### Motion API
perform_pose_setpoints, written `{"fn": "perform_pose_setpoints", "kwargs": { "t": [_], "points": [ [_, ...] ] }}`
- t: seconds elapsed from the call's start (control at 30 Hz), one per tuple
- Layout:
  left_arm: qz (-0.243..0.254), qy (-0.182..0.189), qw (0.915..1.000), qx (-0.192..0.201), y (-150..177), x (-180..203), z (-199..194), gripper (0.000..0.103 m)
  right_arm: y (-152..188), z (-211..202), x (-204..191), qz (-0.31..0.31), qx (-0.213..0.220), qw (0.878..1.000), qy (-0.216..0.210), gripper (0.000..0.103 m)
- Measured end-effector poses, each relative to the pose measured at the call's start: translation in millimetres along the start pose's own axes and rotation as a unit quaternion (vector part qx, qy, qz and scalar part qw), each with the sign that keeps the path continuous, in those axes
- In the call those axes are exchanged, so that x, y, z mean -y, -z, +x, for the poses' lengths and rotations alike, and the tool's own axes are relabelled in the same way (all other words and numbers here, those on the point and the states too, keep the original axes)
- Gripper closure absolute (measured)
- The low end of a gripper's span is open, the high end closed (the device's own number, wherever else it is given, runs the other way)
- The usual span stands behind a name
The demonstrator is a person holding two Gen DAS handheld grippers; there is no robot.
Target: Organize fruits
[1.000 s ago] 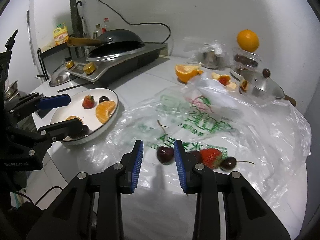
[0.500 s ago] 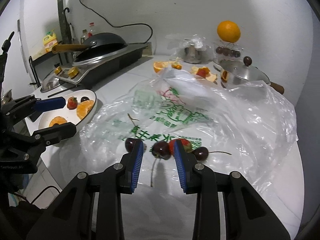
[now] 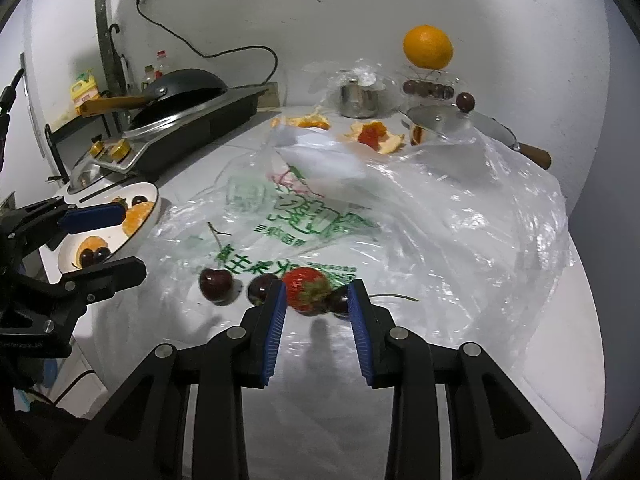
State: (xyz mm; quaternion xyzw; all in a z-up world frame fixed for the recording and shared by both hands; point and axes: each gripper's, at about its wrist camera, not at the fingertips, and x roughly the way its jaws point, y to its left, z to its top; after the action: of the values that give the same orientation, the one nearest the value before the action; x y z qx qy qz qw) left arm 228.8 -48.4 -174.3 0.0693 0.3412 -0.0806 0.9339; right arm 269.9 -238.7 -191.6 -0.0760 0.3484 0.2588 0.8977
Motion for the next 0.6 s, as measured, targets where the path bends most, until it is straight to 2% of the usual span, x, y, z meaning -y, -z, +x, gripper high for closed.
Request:
{"fn": "perform_pose_setpoints", "kwargs": {
  "t": [0.6],
  "points": [
    [0.023, 0.009, 0.9993, -0.027, 1, 18, 30, 0.035, 7, 18, 22, 0.011, -0.022, 1.000, -0.004, 0.069]
  ]
}}
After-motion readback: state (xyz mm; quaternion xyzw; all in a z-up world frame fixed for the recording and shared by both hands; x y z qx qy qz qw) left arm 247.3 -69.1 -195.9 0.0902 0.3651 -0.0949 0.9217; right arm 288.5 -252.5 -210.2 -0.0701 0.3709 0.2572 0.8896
